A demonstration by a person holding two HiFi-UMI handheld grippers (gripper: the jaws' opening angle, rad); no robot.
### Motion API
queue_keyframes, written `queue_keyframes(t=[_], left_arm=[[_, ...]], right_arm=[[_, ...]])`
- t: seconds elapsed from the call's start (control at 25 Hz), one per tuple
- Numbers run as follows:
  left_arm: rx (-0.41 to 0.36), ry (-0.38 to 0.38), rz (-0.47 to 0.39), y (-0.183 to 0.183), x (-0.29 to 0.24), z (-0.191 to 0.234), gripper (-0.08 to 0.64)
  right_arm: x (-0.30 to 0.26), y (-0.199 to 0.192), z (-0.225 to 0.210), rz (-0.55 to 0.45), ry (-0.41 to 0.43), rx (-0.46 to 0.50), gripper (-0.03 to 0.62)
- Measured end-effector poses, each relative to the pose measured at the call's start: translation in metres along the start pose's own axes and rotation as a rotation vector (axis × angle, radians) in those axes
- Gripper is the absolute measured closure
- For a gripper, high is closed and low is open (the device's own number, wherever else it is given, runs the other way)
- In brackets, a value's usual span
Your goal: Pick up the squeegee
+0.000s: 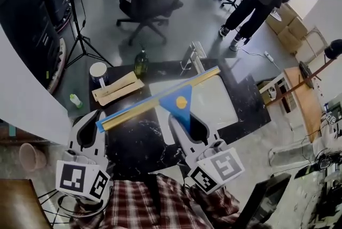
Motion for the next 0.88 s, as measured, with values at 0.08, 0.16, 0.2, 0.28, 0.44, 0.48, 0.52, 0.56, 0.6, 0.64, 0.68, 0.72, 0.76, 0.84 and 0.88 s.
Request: queue_keyframes(t=[0.08, 0.16, 0.2, 0.28, 0.44, 0.48, 0.52, 0.56, 0.6, 0.64, 0.68, 0.72, 0.76, 0.84, 0.88], left_arm=[[-0.001, -0.002, -0.001, 0.0007, -0.0013, -0.0018, 0.551], [-0.004, -0.003, -0.001, 0.0009, -0.0022, -0.0024, 0.551], [-0.005, -0.004, -0.001, 0.0006, -0.0026, -0.0024, 0.551], [-0.006, -0.003, -0.001, -0.0003, -0.0035, -0.0026, 0.551], [-0.007, 0.001, 0.003, -0.0012, -0.0057, -0.0034, 0.551], [-0.007, 0.002, 0.004, -0.0014, -0.0061, -0.0037, 0.551], [-0.007, 0.003, 0.005, -0.0016, -0.0062, -0.0041, 0.551], [-0.007, 0.003, 0.006, -0.0017, -0.0062, -0.0045, 0.551], [-0.008, 0.004, 0.007, -0.0018, -0.006, -0.005, 0.551], [-0.008, 0.005, 0.008, -0.0019, -0.0058, -0.0054, 0.551], [-0.009, 0.006, 0.008, -0.002, -0.0059, -0.0058, 0.551], [-0.009, 0.007, 0.008, -0.0021, -0.0063, -0.0063, 0.551], [-0.009, 0.007, 0.008, -0.0024, -0.0068, -0.0069, 0.551], [-0.008, 0.007, 0.009, -0.0035, -0.0078, -0.0081, 0.551], [-0.007, 0.006, 0.01, -0.0043, -0.0081, -0.0085, 0.551]], right_arm=[[-0.0004, 0.0022, -0.0008, -0.005, -0.001, 0.002, 0.456], [-0.0017, 0.0033, -0.0008, -0.008, 0.002, 0.004, 0.456], [-0.0025, 0.0034, -0.0006, -0.009, 0.005, 0.006, 0.456], [-0.0041, 0.003, -0.0002, -0.01, 0.012, 0.008, 0.456], [-0.0074, 0.0026, -0.0011, -0.007, 0.024, 0.005, 0.456], [-0.0078, 0.0023, -0.0014, -0.006, 0.027, 0.004, 0.456], [-0.0081, 0.0019, -0.0014, -0.005, 0.03, 0.003, 0.456], [-0.0083, 0.0015, -0.0014, -0.004, 0.034, 0.002, 0.456], [-0.0083, 0.0012, -0.0012, -0.004, 0.037, 0.001, 0.456], [-0.0082, 0.0009, -0.0012, -0.004, 0.039, 0.0, 0.456], [-0.0081, 0.0007, -0.0013, -0.004, 0.041, -0.001, 0.456], [-0.0081, 0.0005, -0.0017, -0.004, 0.042, -0.002, 0.456], [-0.0081, 0.0003, -0.0023, -0.004, 0.044, -0.002, 0.456], [-0.0078, -0.0005, -0.0035, -0.002, 0.044, -0.001, 0.456], [-0.0073, -0.0012, -0.004, 0.0, 0.043, -0.001, 0.456]])
Point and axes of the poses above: the fingertips, and each gripper's own axes: x backward along the fingers, z to its left, y out of its top, the point moved 5 cm from there along x, backward along the fingers, and after that the axes turned 9 degrees about x, right-handed, at the moved point
